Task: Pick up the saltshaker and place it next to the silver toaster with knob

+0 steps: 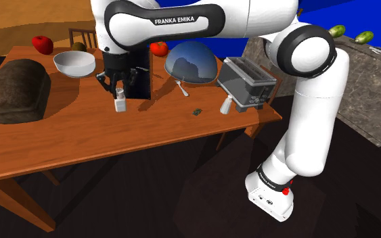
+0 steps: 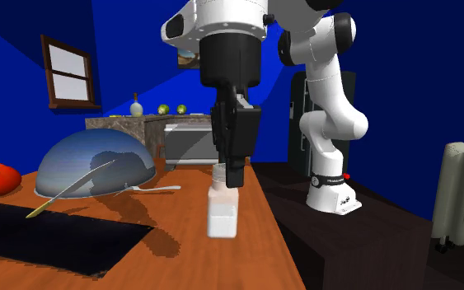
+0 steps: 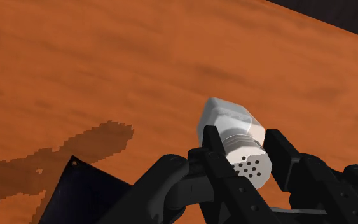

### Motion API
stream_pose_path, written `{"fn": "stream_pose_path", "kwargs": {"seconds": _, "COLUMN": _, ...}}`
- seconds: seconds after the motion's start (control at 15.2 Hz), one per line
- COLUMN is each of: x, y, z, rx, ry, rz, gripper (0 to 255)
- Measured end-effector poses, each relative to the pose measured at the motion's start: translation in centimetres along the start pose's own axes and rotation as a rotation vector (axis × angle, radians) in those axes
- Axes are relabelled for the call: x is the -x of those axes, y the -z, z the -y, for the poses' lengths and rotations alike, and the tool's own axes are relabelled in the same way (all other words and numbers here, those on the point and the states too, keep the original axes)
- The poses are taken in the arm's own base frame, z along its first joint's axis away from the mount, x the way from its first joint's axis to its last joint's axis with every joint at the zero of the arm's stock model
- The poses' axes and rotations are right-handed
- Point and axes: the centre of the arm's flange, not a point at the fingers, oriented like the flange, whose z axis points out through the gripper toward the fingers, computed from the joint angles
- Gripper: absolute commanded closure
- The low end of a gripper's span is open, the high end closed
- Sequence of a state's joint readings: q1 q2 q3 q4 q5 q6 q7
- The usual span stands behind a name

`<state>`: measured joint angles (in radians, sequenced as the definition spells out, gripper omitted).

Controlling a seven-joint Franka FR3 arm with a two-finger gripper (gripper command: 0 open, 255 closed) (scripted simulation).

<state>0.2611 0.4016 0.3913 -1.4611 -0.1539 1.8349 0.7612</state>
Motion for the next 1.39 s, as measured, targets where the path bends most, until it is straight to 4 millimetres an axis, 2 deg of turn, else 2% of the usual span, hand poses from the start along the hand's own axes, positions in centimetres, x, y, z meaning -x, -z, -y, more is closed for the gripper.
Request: {"fn": "stream_pose_path", "kwargs": {"seconds": 1.39, "x": 0.0, "y": 11.0, "z": -0.1, "rx": 0.000, "ry": 0.000, "rz": 0.000, "gripper": 255}}
